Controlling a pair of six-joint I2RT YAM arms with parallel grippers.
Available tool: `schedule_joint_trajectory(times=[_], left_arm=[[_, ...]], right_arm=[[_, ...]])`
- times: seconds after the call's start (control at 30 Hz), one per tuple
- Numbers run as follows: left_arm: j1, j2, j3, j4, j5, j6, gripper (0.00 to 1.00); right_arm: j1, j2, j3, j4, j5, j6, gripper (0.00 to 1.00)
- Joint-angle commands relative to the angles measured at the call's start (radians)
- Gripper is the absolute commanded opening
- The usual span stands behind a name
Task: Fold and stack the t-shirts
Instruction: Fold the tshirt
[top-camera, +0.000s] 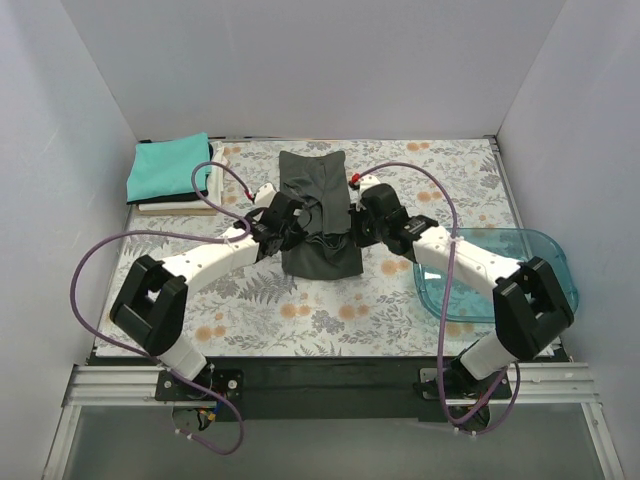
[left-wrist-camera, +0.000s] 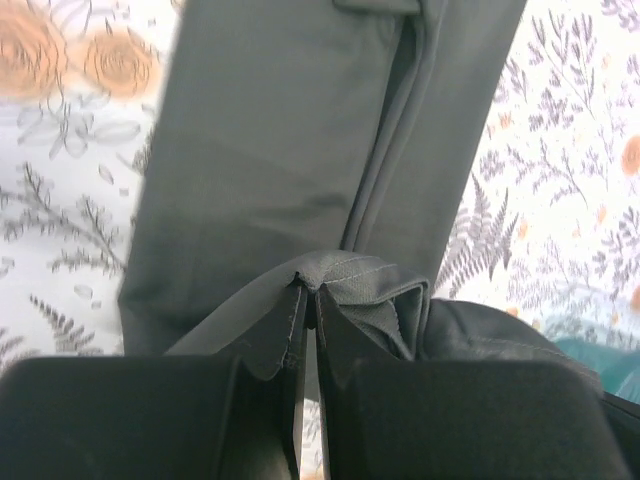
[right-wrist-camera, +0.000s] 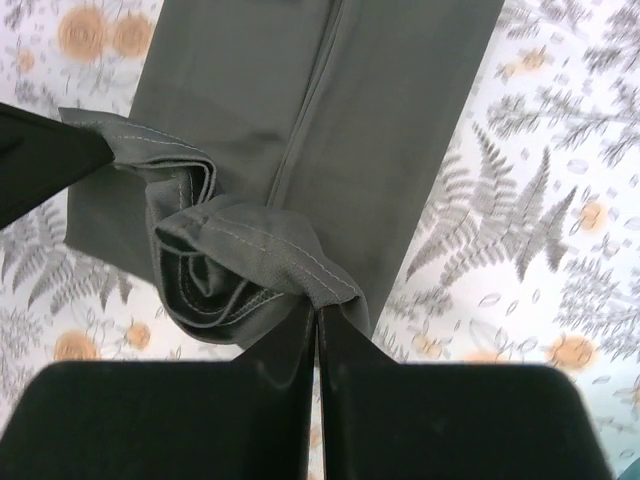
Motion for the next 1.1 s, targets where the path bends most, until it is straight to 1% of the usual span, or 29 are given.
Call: schedule_joint_trajectory(times=[0.0, 0.07, 0.1, 0.3, 0.4, 0.5, 0.57, 0.7, 0.83, 0.9, 0.93, 0.97, 1.0, 1.03, 1.07], left_arm=[[0.044, 0.044, 0.094, 0.021, -0.004, 0.064, 0.00], [0.065, 0.093, 0.121, 0.019, 0.008, 0.070, 0.00], [0.085, 0.108, 0.137, 0.021, 0.016, 0.070, 0.00], [0.140, 0.163, 0.204, 0.032, 0.011, 0.078, 0.00], [0.168, 0.193, 0.237, 0.036, 0.025, 0.107, 0.00], [0.197, 0.234, 0.264, 0.041, 0.089, 0.119, 0.00], [0.205, 0.258, 0.289, 0.041, 0.105, 0.138, 0.00], [0.214, 0.304, 0.324, 0.035, 0.102, 0.142, 0.00], [0.228, 0.356, 0.362, 0.032, 0.085, 0.162, 0.01], [0.240, 0.380, 0.399, 0.018, 0.103, 0.179, 0.11], [0.242, 0.398, 0.410, 0.006, 0.109, 0.184, 0.18], [0.245, 0.403, 0.416, -0.001, 0.111, 0.182, 0.28], [0.246, 0.404, 0.421, -0.004, 0.114, 0.185, 0.40], [0.248, 0.400, 0.427, -0.005, 0.115, 0.188, 0.66], [0.248, 0.392, 0.428, -0.005, 0.115, 0.193, 0.74]], right_arm=[[-0.040, 0.063, 0.114, 0.018, -0.046, -0.051, 0.01], [-0.064, 0.109, 0.167, 0.015, -0.063, -0.071, 0.01], [-0.072, 0.126, 0.186, 0.015, -0.101, -0.075, 0.01], [-0.118, 0.253, 0.327, -0.005, -0.176, -0.106, 0.01], [-0.127, 0.301, 0.387, -0.017, -0.167, -0.129, 0.01], [-0.137, 0.339, 0.416, -0.028, -0.144, -0.135, 0.01], [-0.150, 0.363, 0.441, -0.031, -0.146, -0.134, 0.01], [-0.169, 0.422, 0.482, -0.030, -0.173, -0.152, 0.01], [-0.196, 0.520, 0.548, -0.031, -0.188, -0.155, 0.01], [-0.209, 0.545, 0.582, -0.031, -0.210, -0.151, 0.03], [-0.216, 0.564, 0.593, -0.030, -0.221, -0.155, 0.08], [-0.222, 0.572, 0.614, -0.031, -0.240, -0.167, 0.13], [-0.227, 0.580, 0.626, -0.034, -0.250, -0.177, 0.20], [-0.233, 0.589, 0.639, -0.047, -0.260, -0.187, 0.34], [-0.238, 0.591, 0.657, -0.050, -0.271, -0.210, 0.41]])
